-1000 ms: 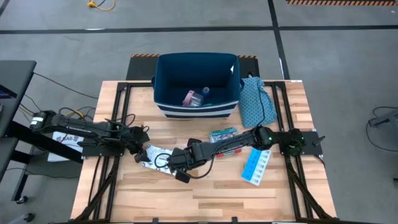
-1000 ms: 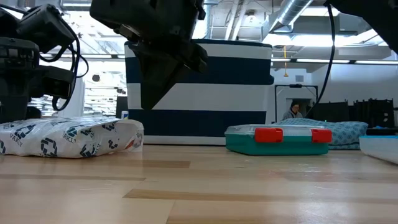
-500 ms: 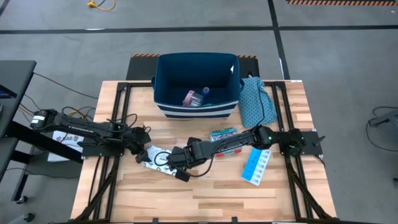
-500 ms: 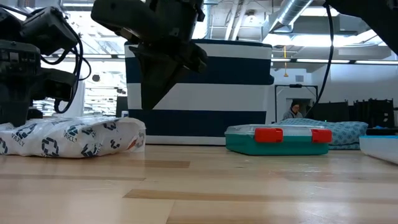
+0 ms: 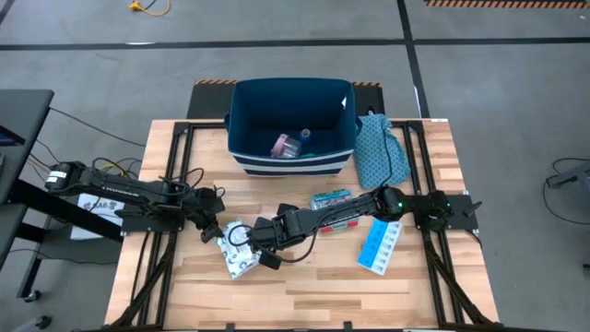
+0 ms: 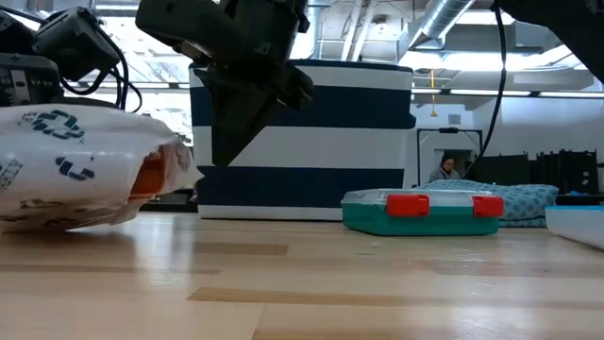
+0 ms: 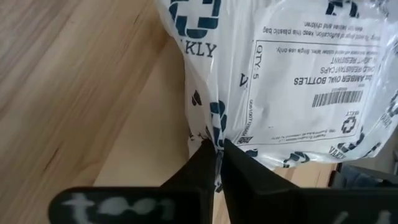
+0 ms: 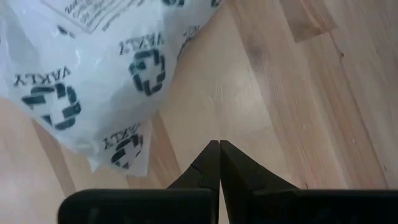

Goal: Pick & place medical supplies in basket/bin

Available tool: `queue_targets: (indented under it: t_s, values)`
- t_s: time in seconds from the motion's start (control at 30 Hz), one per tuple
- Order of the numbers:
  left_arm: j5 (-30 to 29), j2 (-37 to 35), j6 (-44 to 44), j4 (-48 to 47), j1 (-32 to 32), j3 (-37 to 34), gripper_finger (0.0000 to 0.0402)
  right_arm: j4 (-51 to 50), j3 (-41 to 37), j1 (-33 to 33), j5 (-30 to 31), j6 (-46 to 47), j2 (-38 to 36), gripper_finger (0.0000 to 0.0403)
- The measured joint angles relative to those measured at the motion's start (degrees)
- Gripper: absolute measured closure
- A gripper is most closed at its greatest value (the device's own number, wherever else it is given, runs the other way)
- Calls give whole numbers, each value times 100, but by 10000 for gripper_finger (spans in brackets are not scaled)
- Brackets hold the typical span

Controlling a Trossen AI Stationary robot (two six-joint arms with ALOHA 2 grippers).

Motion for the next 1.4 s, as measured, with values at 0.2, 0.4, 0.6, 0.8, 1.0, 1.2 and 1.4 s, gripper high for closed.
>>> queue_targets:
  t_s: [0.2, 0.4, 0.6, 0.8, 1.0, 1.2, 1.4]
  values:
    - [-46, 4, -5, 173, 0, -4, 401, -1, 0, 0, 0, 2, 0, 403]
    - [-44, 6, -28, 222, 0, 38, 401, -217, 0, 23, 0, 4, -8, 403]
    - [-43, -117, -38, 225, 0, 191, 401, -540, 6, 107, 7, 48, -56, 403]
    - [-97, -300, -42, 95, 0, 322, 401, -792, 36, 229, 288, 246, -286, 403]
    - [-237, -548, -44, -67, 2, 441, 401, -1002, 51, 381, 666, 616, -658, 403]
    - [-355, -784, -68, -53, 9, 636, 401, -1406, 38, 571, 848, 1006, -979, 403]
    - [-476, -984, -38, -112, 15, 866, 401, -1520, 39, 739, 911, 1395, -1078, 403]
